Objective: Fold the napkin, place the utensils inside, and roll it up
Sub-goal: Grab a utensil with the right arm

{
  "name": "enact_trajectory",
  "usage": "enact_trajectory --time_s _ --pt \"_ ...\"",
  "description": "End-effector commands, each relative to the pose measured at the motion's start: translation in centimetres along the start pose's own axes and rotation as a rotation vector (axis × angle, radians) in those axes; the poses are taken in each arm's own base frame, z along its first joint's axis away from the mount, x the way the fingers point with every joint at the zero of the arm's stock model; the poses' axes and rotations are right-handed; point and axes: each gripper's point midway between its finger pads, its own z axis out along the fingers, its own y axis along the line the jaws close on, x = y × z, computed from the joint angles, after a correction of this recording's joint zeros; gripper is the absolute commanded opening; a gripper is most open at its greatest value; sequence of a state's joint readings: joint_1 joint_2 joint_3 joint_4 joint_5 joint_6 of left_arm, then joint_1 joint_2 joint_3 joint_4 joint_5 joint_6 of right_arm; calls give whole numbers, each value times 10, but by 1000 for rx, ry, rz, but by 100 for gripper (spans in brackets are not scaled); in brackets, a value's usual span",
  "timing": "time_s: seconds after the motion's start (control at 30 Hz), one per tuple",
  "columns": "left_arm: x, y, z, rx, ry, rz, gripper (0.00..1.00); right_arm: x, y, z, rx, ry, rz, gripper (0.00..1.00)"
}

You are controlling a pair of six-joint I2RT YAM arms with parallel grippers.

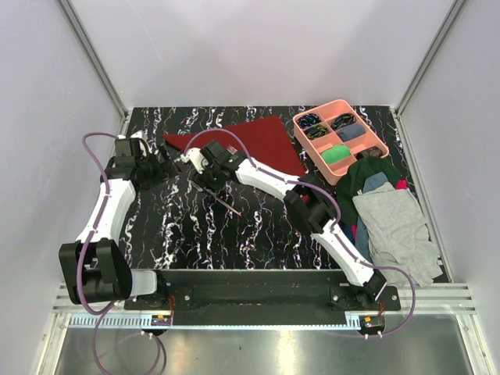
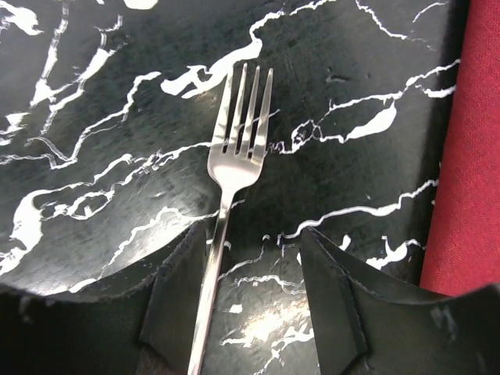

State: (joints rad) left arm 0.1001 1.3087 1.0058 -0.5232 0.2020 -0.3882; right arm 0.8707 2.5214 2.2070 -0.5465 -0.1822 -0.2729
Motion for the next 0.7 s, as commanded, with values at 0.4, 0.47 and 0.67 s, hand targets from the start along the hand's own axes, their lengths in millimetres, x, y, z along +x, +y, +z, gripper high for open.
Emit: enact_trajectory --time_s 0.4,0.47,0.67 --pt "-33 5 -24 90 -126 -72 99 31 13 17 40 171 -91 0" --pt "-34 7 -25 91 -130 -82 99 33 10 17 54 178 -102 0" --pt "-34 13 -25 87 -132 -98 99 2 -16 -9 85 96 -94 0"
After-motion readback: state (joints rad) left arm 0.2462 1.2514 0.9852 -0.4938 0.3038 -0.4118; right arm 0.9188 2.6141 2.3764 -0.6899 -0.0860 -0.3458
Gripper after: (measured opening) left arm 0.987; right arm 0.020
